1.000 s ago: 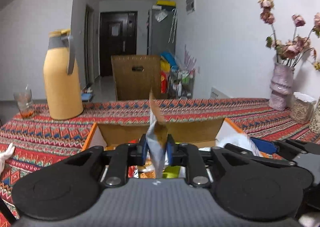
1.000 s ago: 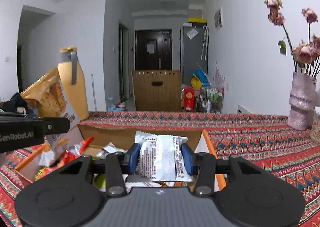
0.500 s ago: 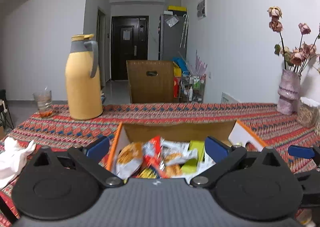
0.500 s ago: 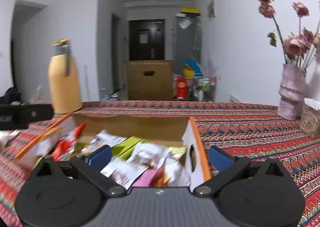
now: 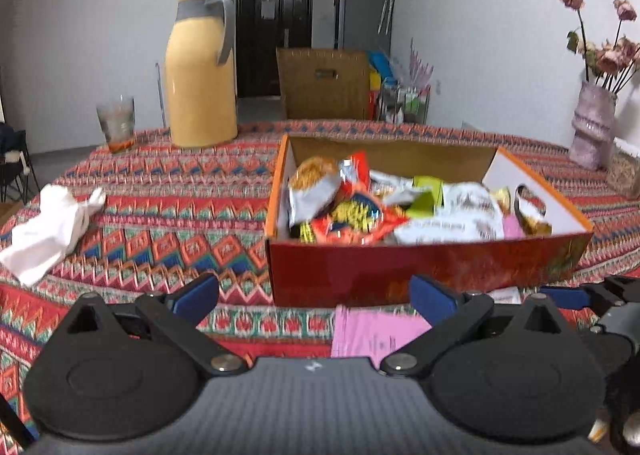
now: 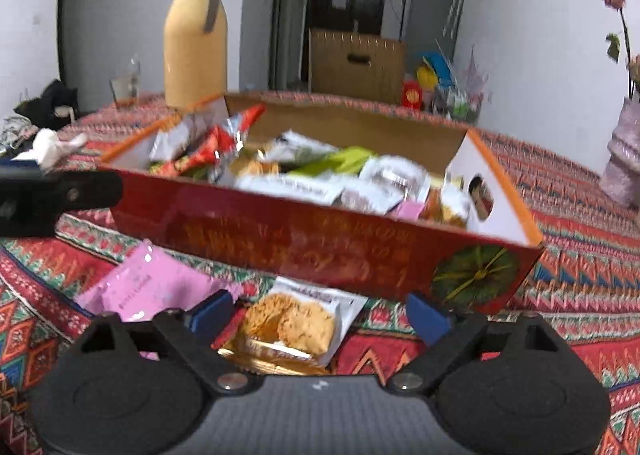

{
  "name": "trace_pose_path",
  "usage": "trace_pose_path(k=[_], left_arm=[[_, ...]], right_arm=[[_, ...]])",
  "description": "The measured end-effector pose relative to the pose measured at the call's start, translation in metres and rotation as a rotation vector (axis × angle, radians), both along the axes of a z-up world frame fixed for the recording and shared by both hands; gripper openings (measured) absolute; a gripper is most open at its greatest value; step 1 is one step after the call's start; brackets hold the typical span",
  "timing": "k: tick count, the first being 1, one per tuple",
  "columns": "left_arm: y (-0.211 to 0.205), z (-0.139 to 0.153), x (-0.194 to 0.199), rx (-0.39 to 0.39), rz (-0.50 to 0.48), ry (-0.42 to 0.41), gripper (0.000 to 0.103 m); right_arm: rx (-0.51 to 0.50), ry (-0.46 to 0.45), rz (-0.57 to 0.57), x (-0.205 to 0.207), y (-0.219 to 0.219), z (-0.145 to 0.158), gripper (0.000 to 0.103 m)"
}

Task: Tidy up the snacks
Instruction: 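Move both open tools back to the last packets beside the box, then grasp the pink packet with the left tool while right grasps a cookie packet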

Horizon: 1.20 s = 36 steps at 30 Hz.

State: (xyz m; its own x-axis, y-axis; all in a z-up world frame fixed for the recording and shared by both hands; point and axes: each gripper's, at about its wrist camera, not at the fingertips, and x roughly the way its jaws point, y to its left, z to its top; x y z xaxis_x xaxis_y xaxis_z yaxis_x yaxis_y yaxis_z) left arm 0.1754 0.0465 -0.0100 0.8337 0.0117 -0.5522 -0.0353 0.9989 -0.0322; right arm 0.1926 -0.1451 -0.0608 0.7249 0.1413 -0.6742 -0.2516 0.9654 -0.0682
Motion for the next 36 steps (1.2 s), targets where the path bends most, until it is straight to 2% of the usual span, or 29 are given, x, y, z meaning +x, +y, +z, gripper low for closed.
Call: trace_pose_path(k=[2, 3, 7, 12, 17, 21, 22, 25, 26, 31, 36], left_arm=[[-0.002, -0.004, 0.002, -0.008, -0.003, 0.025, 0.103], [-0.004, -0.007, 0.002, -0.01, -0.007, 0.039, 0.103], [-0.015, -0.013, 0.007, -0.013, -0.027, 0.082, 0.103], [-0.034, -0.022, 0.014, -0.013, -0.063, 0.142, 0.103], [-0.054, -0.035, 0.022, 0.023, -0.092, 0.205, 0.103], [-0.062, -0.046, 0.027, 0.051, -0.077, 0.243, 0.103], [-0.061, -0.047, 0.027, 0.041, -0.08, 0.242, 0.1], [-0.058, -0.042, 0.023, 0.023, -0.105, 0.225, 0.073], [-0.058, -0.041, 0.022, 0.024, -0.109, 0.22, 0.067], [-0.056, -0.038, 0.008, 0.029, -0.106, 0.168, 0.062], [-0.056, -0.018, -0.006, 0.021, -0.137, 0.096, 0.062]], right_arm=[[0.006, 0.043, -0.007, 0.001, -0.002, -0.005, 0.054], [0.032, 0.048, -0.004, 0.0, -0.005, -0.005, 0.047], [0.058, 0.031, -0.018, -0.01, -0.018, -0.001, 0.041], [0.077, 0.002, -0.068, -0.017, -0.043, 0.003, 0.041], [0.085, -0.015, -0.104, -0.022, -0.065, 0.006, 0.041], [0.095, -0.018, -0.112, -0.023, -0.07, 0.006, 0.041], [0.098, -0.019, -0.112, -0.025, -0.071, 0.006, 0.041], [0.105, -0.022, -0.108, -0.028, -0.073, 0.006, 0.041], [0.105, -0.024, -0.107, -0.029, -0.072, 0.006, 0.041], [0.11, -0.042, -0.101, -0.035, -0.074, 0.009, 0.041], [0.126, -0.084, -0.095, -0.042, -0.079, 0.019, 0.041]])
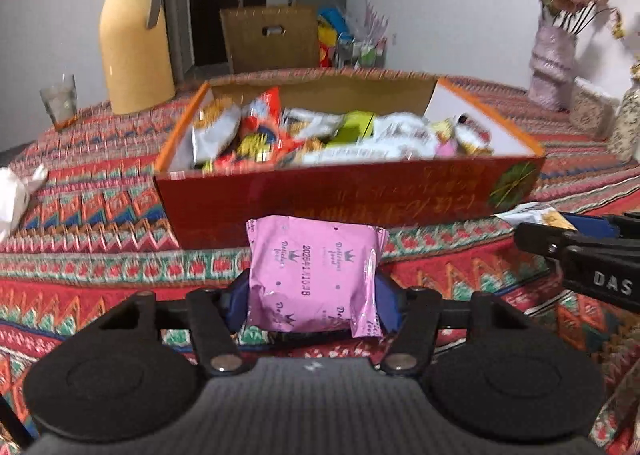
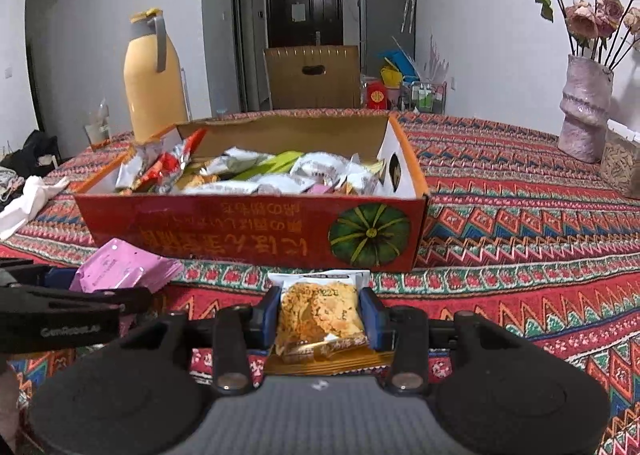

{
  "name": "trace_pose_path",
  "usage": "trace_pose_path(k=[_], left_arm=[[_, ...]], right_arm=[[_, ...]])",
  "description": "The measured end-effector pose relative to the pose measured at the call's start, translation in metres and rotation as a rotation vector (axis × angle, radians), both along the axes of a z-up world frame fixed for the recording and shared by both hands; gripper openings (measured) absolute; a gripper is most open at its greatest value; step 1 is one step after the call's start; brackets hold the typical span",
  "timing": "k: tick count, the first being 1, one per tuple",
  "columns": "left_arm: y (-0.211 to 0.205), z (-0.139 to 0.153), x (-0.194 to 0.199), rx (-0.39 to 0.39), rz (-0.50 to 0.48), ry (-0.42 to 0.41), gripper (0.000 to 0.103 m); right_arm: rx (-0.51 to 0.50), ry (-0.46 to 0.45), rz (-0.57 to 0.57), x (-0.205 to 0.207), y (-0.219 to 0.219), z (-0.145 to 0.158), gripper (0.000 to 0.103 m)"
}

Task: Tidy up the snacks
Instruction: 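Grasp the pink packet with the left tool while right grasps a cookie packet, then carry both packets over the box and open both tools to drop them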

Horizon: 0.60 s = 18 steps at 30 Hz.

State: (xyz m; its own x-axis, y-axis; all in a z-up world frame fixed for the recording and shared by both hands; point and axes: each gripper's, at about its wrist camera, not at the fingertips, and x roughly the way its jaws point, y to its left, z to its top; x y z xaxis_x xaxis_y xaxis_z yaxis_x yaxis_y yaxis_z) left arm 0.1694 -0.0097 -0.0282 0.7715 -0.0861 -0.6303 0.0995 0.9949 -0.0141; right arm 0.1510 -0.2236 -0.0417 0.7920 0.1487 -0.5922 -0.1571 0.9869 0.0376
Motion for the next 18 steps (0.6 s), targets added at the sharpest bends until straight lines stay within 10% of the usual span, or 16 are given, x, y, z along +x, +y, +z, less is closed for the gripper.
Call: trace_pose_path(k=[18], left_arm=[[-0.011, 0.077, 0.064, 0.045, 0.135, -0.219, 0.074]], right_arm=[[0.004, -0.176, -0.01, 0.079, 0.011, 0.052, 0.044]])
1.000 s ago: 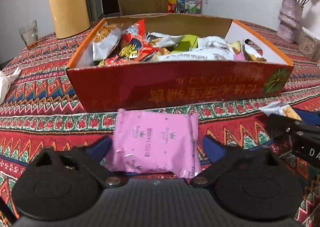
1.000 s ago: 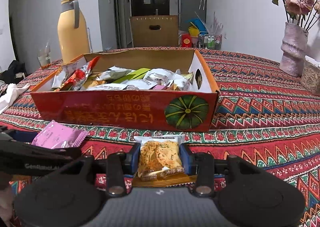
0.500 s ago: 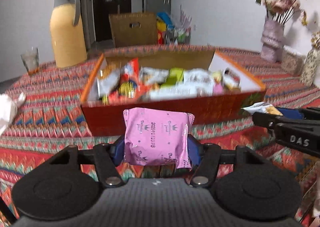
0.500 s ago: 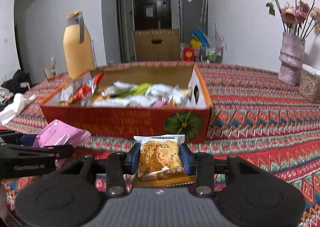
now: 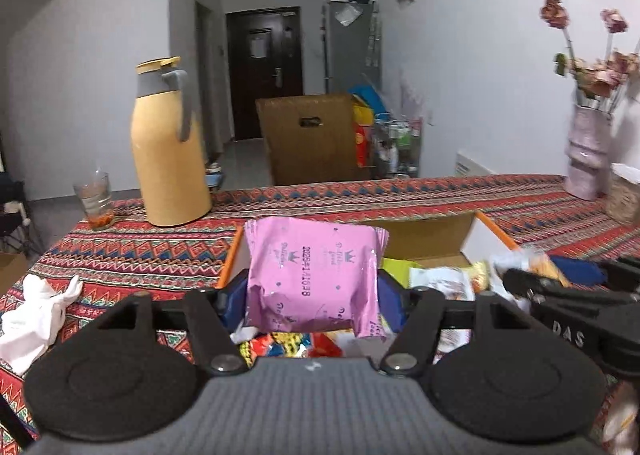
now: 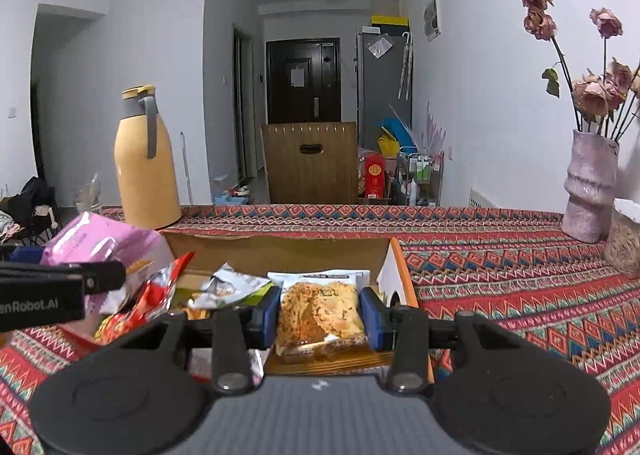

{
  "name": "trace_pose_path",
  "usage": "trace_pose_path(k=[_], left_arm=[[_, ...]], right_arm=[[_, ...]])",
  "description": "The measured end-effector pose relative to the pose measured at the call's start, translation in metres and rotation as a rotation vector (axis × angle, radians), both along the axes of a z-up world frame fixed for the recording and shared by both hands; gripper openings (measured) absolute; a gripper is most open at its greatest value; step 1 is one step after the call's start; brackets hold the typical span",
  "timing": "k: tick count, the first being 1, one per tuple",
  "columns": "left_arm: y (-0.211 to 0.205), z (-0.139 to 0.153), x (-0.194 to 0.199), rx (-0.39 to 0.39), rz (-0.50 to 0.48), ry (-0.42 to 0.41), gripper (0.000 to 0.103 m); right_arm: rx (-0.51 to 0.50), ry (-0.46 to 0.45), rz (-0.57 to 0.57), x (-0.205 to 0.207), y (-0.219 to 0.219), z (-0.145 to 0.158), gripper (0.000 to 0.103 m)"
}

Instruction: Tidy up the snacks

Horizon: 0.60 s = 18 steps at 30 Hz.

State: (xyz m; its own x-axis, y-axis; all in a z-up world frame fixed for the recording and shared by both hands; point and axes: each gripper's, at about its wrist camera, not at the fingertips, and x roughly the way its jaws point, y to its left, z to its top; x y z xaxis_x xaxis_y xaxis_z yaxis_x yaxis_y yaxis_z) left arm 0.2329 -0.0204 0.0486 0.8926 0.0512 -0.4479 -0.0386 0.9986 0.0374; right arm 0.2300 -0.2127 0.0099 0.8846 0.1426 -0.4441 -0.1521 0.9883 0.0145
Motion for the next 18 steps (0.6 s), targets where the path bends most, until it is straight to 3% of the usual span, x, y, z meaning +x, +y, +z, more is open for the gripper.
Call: trace_pose_path(k=[2, 4, 6, 10, 18], left_arm=[[0.002, -0.001, 0.006, -0.004, 0.023, -0.005, 0.088], [0.005, -0.003, 0.006, -0.01, 0.027, -0.015, 0.103], [0.011, -0.004, 0.0, -0.014, 0.031, -0.021, 0.103], [0.02, -0.007, -0.013, -0.025, 0.01, -0.019, 0.103], [0.033, -0.023, -0.077, -0.046, -0.056, -0.032, 0.103]], right_arm=[[-0.001, 0.019, -0.005, 0.007, -0.001, -0.004, 0.056], [0.003, 0.022, -0.013, 0.007, -0.004, -0.007, 0.08], [0.009, 0.022, -0.022, 0.004, -0.008, -0.009, 0.092], [0.014, 0.022, -0.028, -0.008, -0.015, -0.011, 0.102], [0.009, 0.008, 0.009, -0.069, -0.025, -0.013, 0.103]])
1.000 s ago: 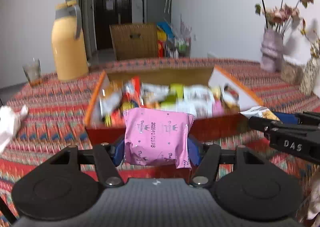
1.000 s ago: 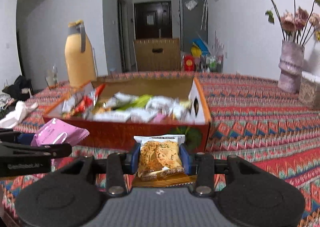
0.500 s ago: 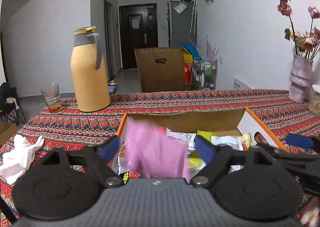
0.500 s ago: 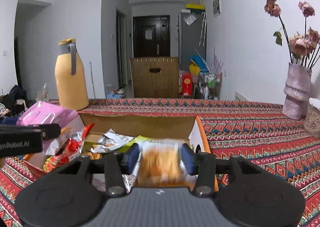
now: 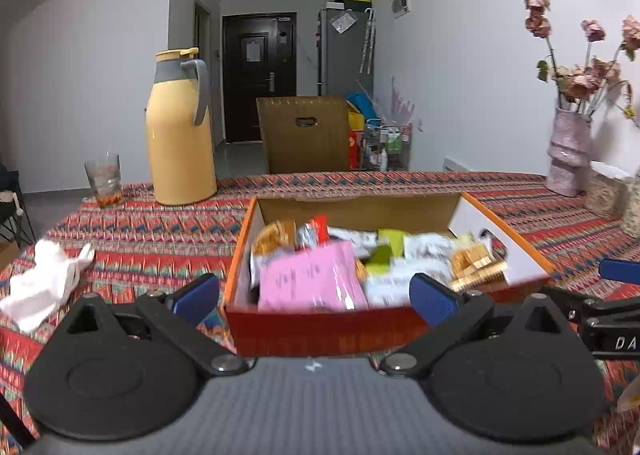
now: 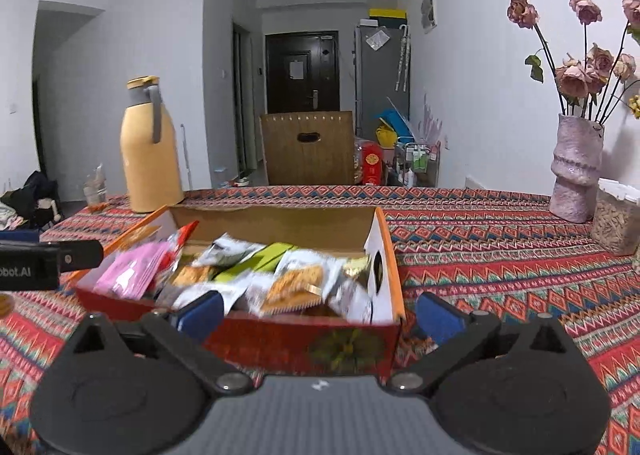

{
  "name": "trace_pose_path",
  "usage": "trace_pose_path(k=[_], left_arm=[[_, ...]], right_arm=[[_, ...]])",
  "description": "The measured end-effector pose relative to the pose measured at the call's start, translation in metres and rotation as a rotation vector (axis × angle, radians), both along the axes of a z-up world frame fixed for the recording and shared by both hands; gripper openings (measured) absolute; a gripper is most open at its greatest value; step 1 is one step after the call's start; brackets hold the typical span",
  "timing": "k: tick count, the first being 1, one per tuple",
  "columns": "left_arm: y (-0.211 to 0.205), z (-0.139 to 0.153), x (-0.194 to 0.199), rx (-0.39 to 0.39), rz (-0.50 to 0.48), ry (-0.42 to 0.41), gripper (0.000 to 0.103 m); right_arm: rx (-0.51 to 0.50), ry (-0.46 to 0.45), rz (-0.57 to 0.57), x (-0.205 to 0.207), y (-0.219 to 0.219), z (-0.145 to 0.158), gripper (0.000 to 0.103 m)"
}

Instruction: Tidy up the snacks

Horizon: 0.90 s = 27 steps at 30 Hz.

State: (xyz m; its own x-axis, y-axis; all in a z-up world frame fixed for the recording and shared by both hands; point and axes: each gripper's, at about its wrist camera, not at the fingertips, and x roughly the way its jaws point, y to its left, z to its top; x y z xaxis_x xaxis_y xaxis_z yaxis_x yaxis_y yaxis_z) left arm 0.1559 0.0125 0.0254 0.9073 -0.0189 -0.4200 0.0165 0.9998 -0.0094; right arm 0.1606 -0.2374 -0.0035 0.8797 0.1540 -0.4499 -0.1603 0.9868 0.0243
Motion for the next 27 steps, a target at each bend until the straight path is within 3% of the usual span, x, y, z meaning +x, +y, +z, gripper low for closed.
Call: trace_pose_path(k=[9, 17, 27], left_arm=[[0.004, -0.027, -0.055, -0.052, -0.067, 0.05, 0.103], [0.009, -0.044, -0.067, -0.074, -0.044, 0.099, 0.103], [0.006, -0.045, -0.075, -0.067, -0.052, 0.098, 0.103]], right_arm=[[0.003, 0.052, 0.011, -0.056, -0.008, -0.015, 0.103], [0.019, 0.099, 0.007, -0.074, -0.011, -0.03, 0.103], [0.02, 0.11, 0.006, -0.081, -0.011, -0.033, 0.103]])
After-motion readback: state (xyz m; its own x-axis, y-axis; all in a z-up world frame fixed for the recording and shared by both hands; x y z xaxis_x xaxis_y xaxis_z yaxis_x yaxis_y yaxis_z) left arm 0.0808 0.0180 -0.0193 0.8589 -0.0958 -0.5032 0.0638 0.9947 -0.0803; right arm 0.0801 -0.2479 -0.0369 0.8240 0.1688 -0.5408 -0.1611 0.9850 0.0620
